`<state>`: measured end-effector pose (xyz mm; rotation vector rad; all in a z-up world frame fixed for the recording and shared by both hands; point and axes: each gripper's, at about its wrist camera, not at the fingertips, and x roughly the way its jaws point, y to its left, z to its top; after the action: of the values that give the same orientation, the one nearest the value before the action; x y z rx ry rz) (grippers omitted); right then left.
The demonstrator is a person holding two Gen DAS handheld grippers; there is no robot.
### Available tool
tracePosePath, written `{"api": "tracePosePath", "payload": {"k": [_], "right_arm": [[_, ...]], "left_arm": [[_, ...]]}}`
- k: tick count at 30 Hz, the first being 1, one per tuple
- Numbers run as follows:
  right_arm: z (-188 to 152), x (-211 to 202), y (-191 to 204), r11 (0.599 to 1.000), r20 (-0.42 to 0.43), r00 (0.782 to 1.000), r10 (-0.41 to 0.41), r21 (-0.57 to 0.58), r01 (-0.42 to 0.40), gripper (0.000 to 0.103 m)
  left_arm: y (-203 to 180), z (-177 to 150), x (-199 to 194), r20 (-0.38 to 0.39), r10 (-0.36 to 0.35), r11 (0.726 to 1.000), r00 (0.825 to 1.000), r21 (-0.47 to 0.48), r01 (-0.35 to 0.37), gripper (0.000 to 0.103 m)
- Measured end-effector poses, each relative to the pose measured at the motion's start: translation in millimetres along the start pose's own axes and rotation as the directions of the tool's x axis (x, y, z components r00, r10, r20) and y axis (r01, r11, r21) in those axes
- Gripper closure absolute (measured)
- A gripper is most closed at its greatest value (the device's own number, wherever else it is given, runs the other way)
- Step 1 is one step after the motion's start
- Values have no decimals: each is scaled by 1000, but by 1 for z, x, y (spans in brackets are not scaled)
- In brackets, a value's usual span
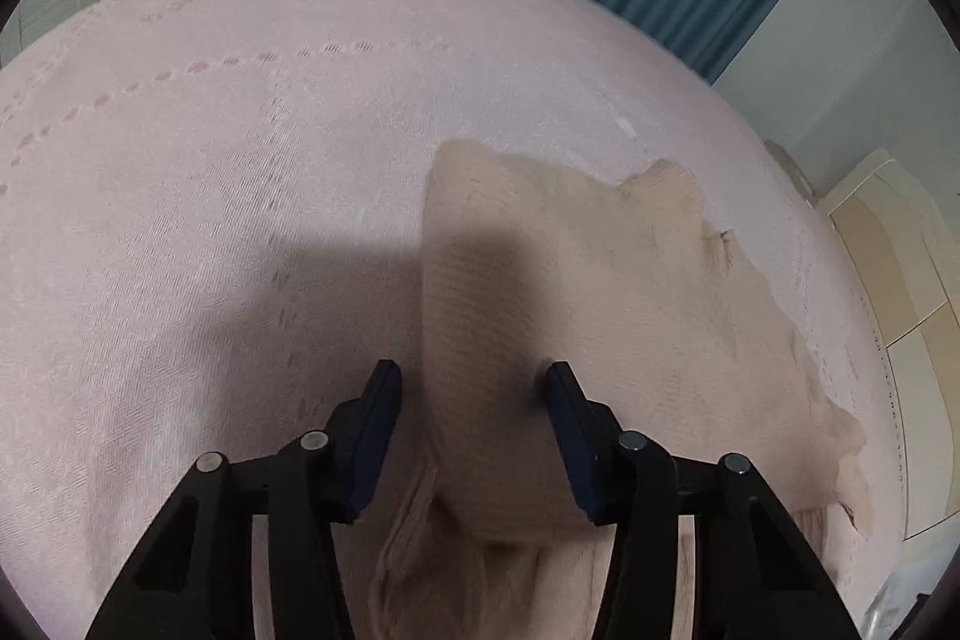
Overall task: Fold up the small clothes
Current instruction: 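Carry the held sleeve across the sweater body with the left tool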
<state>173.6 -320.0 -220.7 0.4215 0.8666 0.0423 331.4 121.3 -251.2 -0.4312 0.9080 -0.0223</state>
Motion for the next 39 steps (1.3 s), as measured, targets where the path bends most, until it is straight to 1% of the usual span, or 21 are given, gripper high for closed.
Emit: {"api": "tracePosePath", "payload": {"k": [1,2,3,5,7,9,11,14,15,17,18,20,22,24,26,28,29,31,32,36,39], "right_arm": [[-1,2,2,1000,0,1000,-5,-5,5,15],[-2,4,4,1000,0,1000,-10,-13,10,15],[-1,7,6,1000,-3,1000,-12,-17,12,15],[-2,11,8,1000,-12,1000,-18,-19,17,15],[-3,15,11,999,-12,1000,-28,-27,28,15],[-2,17,13,998,-11,999,-40,-42,40,15],[-1,14,15,997,-9,998,-56,-52,56,15],[7,0,11,989,37,990,-136,-62,138,15],[12,-12,6,984,67,984,-168,-52,171,15],[22,-29,-5,978,93,974,-206,-24,209,15],[30,-42,-16,970,107,965,-239,-16,242,15],[39,-60,-31,960,141,951,-276,-7,280,15],[48,-84,-55,944,179,928,-326,8,330,15],[53,-102,-79,934,201,913,-354,26,357,17],[53,-109,-102,933,194,913,-360,47,358,32],[51,-109,-124,927,178,909,-376,72,369,43],[50,-108,-134,921,172,905,-389,80,380,50],[50,-101,-157,900,151,888,-435,108,422,59],[51,-98,-169,893,145,883,-447,135,430,61],[57,-89,-207,892,132,898,-419,246,380,61],[69,-76,-228,890,122,908,-400,288,354,61]], "left_arm": [[-1,-2,-1,3,-11,1000,1000,26,11,85],[1,-3,-1,14,-21,999,1000,40,20,88],[10,-5,-6,54,-36,999,998,-6,36,88],[23,-5,-16,91,-34,995,995,-86,41,90],[27,-4,-16,95,-38,994,995,-103,47,90],[27,-7,-16,98,-18,994,995,-109,29,89],[21,-10,-16,89,24,996,996,-90,-16,77],[5,-14,-20,104,77,997,992,-33,-74,72],[1,-15,-21,106,87,996,991,-11,-86,72],[-5,-16,-24,109,96,994,989,39,-101,71],[-11,-19,-26,110,105,991,988,74,-113,69],[-24,-25,-29,115,134,980,984,132,-149,60],[-36,-34,-33,125,175,963,977,184,-196,57],[-48,-46,-42,148,209,941,967,237,-240,55],[-60,-55,-45,166,240,917,956,286,-280,42],[-69,-62,-46,182,263,892,947,328,-311,33],[-72,-63,-46,188,271,883,944,343,-322,33],[-74,-65,-48,184,281,875,942,354,-330,33],[-73,-64,-47,174,289,874,941,354,-334,33],[-66,-61,-49,173,294,885,940,323,-336,31],[-64,-61,-46,164,295,889,941,313,-333,31]]}}
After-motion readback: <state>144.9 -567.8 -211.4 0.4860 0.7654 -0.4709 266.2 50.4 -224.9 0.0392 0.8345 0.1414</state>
